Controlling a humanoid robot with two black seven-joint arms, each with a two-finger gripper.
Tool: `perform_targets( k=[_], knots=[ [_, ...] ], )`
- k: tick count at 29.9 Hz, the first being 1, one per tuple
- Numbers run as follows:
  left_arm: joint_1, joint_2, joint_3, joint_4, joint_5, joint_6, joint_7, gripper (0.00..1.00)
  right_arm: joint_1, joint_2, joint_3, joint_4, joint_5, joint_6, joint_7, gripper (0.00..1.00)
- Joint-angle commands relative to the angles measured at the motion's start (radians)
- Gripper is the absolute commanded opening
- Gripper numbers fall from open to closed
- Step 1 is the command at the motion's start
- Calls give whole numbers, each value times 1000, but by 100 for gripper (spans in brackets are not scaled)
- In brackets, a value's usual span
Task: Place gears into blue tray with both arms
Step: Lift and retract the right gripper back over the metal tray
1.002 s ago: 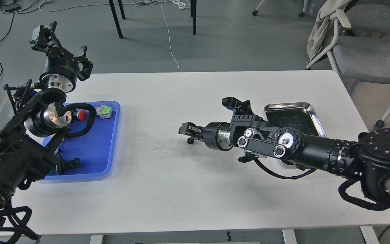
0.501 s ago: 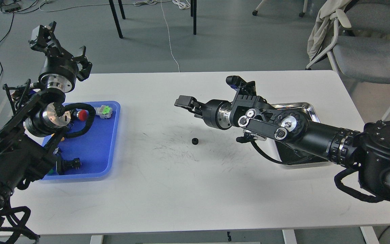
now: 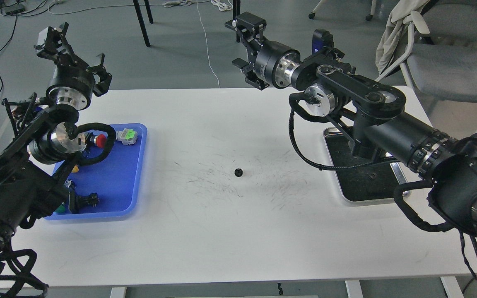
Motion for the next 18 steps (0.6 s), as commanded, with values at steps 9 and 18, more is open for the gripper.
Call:
perform_targets(
  k=[9, 18],
  knots=[
    [-60, 42, 157, -52, 1, 4, 10, 98, -287, -227, 448, 35, 177, 145, 0, 93],
    [-139, 118, 257, -343, 31, 6, 108, 98, -604, -347, 688, 172, 283, 260, 0, 94]
  ],
)
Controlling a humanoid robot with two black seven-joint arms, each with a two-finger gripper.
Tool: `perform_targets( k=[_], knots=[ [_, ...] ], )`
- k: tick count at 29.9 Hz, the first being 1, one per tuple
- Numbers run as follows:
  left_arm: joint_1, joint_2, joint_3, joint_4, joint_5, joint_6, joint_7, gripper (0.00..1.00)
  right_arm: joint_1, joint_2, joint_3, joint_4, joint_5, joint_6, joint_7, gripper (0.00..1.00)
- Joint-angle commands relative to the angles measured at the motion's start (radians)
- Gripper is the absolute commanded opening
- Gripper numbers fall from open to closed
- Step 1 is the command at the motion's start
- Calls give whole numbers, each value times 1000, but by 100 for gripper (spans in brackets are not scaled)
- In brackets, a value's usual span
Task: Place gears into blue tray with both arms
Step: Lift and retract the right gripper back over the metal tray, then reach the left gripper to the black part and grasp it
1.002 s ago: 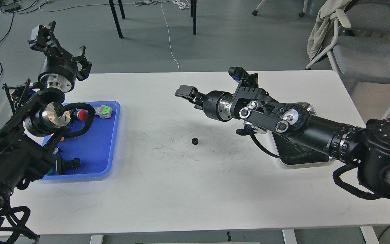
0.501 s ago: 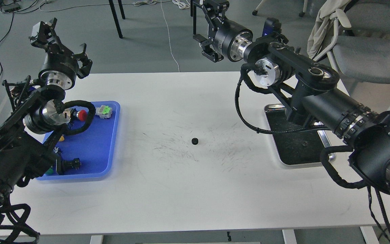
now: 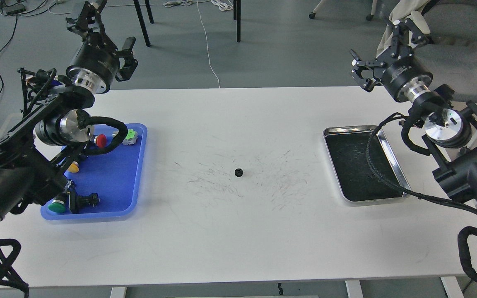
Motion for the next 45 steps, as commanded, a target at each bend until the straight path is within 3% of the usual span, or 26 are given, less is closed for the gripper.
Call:
perform_targets(
  k=[1, 7, 13, 17, 20, 25, 28, 35, 45],
  knots=[
    [-20, 24, 18, -158, 43, 3, 37, 98, -94, -22, 81, 13, 38, 60, 4, 94],
    [-22, -45, 34, -209, 115, 17, 186, 98, -164, -27, 119, 10, 101, 104, 10, 94],
    [-5, -71, 161, -209, 544, -69, 187, 98, -189, -27, 118, 2, 101, 104, 12, 94],
    [16, -74, 290, -203, 848, -64, 169, 98, -189, -27, 103, -4, 95, 89, 12, 94],
    [27, -86, 359, -197, 1118, -14, 158, 98, -189, -27, 98, -4, 95, 87, 12, 94],
    [67, -174, 402, -59, 1456, 43, 125, 98, -191, -27, 96, -3, 95, 83, 12, 95],
    [107, -212, 408, 17, 1562, 60, 82, 98, -191, -27, 93, -3, 95, 71, 12, 95],
    [130, -320, 429, 226, 1792, 207, 36, 97, -198, -27, 93, -4, 93, 63, 13, 95],
    [130, -416, 503, 439, 1867, 315, 9, 96, -200, -25, 93, -3, 92, 60, 15, 95]
  ],
)
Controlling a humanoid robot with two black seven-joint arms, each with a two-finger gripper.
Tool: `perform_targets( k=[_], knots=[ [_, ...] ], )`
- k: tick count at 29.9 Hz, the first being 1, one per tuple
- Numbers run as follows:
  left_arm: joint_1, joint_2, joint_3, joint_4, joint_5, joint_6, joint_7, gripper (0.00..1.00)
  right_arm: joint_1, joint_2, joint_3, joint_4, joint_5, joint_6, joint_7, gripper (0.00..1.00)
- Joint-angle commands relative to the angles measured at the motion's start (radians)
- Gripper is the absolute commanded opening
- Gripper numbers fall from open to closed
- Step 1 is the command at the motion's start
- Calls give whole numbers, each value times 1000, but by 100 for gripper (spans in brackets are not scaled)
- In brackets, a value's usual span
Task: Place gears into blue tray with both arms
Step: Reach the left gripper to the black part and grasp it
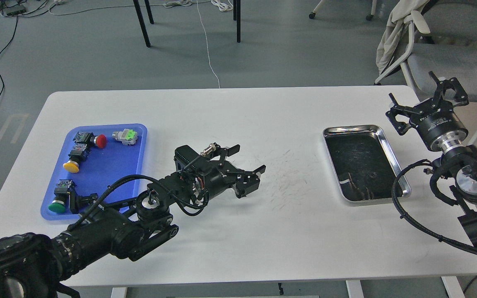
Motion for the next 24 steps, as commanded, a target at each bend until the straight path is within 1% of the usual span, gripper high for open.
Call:
perform_targets(
  k=[1, 4, 8, 14, 19, 20, 22, 24],
  knots=[
    [0, -30, 11, 61, 14, 18, -5, 96, 0, 2, -2, 0, 1, -1, 0, 95],
    [0, -30, 45, 100, 14, 18, -5, 95, 0, 2, -6, 0, 1, -1, 2, 95],
    [0, -30, 86, 162, 14, 18, -7, 92, 0, 3, -8, 0, 1, -1, 9, 95],
    [-3, -30, 118, 212, 12, 18, -10, 73, 0, 3, -8, 0, 1, -6, 11, 95],
    [-6, -30, 117, 213, 11, 16, -9, 59, 0, 6, -8, 0, 1, -6, 11, 95],
    [-8, -30, 117, 213, 9, 16, -9, 56, 0, 6, -8, 0, 1, -6, 11, 95],
    [-8, -30, 117, 213, 9, 16, -7, 46, 0, 8, -14, 0, 1, -6, 11, 95],
    [-11, -30, 120, 213, 9, 16, -9, 43, 0, 8, -14, 0, 1, -6, 11, 95]
  ],
)
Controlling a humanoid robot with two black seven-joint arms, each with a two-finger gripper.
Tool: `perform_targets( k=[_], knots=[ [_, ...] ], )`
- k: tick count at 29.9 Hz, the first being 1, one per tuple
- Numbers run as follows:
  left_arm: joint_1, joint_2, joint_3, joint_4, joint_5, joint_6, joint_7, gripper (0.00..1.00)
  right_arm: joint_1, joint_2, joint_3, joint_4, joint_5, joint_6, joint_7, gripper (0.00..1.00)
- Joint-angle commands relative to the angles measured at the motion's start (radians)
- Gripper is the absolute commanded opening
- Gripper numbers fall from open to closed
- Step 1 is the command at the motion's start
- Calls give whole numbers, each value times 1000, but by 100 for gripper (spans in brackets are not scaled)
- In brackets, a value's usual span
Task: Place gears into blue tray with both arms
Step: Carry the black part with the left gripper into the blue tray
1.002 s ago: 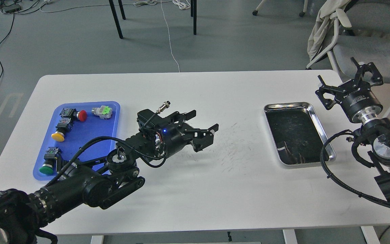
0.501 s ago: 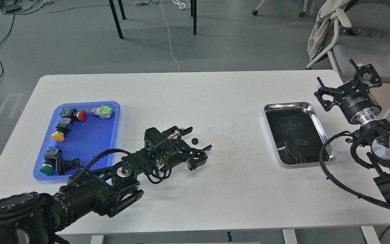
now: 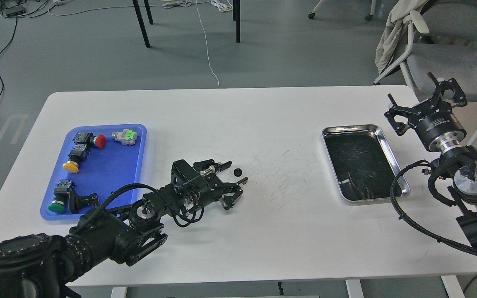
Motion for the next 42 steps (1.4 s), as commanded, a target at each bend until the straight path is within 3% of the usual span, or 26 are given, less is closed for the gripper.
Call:
perform_targets(
  k=[1, 6, 8, 15, 20, 26, 35, 42],
  knots=[
    [-1, 1, 3, -1, -2, -3, 2, 40, 0, 1, -4, 0, 0, 0, 0, 95],
    [-4, 1, 3, -1, -5, -3, 0, 12, 0, 1, -4, 0, 0, 0, 0, 95],
    [-7, 1, 2, -4, -8, -1, 0, 8, 0, 1, -4, 0, 0, 0, 0, 95],
    [-51, 18, -6, -86, -51, 0, 5, 6, 2, -4, -15, 0, -2, 0, 0, 95],
    [-165, 145, -12, -185, -161, -3, 10, 6, 17, -8, -87, 0, -6, 0, 0, 95],
    [-272, 327, -5, -195, -400, -15, -18, 6, 89, -10, -212, 0, -15, -1, 0, 95],
    [-188, 550, 0, -214, -663, -52, -62, 6, 189, -13, -273, -20, -15, -3, -2, 96],
    [-52, 598, -6, -206, -687, -34, -89, 6, 193, -13, -271, -32, -15, -1, -2, 96]
  ],
)
